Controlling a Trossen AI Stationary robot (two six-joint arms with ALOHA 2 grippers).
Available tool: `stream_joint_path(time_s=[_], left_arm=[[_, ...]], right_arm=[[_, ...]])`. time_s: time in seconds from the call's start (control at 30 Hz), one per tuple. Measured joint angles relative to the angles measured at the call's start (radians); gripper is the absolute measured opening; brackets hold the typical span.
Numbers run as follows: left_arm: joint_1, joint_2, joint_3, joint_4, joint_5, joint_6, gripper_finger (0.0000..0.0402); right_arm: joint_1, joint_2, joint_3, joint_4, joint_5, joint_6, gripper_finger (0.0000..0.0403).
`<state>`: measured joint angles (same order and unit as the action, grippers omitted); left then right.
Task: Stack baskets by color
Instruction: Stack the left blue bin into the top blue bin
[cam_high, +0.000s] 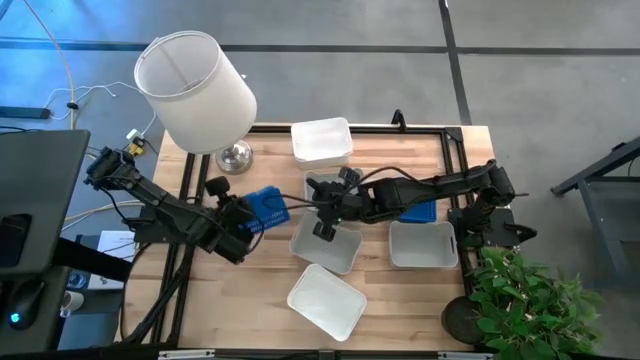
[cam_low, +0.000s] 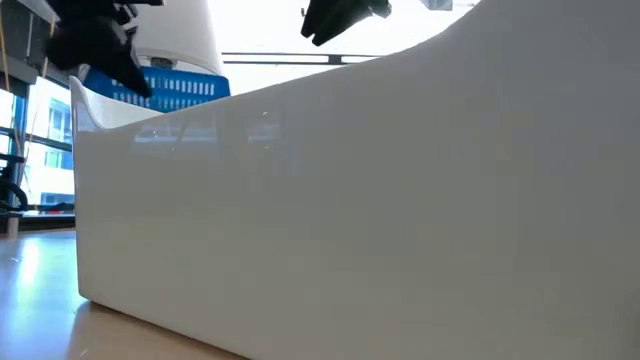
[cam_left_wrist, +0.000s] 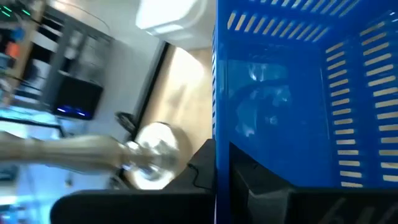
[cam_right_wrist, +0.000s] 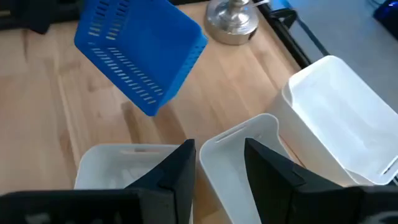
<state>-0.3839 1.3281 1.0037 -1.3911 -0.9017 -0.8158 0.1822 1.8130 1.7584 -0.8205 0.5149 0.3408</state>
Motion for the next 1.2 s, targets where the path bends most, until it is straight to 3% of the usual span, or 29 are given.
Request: stream_joint_path(time_s=[0.27,0.47,0.7,1.2], left_arm=[[0.07,0.0,0.0,0.026,-0.143,0.102,0.0],[0.091,0.0,0.0,0.101,-0.165,0.113,0.0],[0.091,0.0,0.0,0.215,-0.194,0.15,0.0],[0.095,0.0,0.0,0.512,-0.194,0.453,0.0]], right_arm=[[-0.024,0.0,0.0,0.019,0.038,0.05,0.0159],[-0.063,0.0,0.0,0.093,0.074,0.053,0.0203],[-0.109,0.0,0.0,0.188,-0.033,0.045,0.0207],[-0.129,0.0,0.0,0.184,-0.168,0.081,0.0207]])
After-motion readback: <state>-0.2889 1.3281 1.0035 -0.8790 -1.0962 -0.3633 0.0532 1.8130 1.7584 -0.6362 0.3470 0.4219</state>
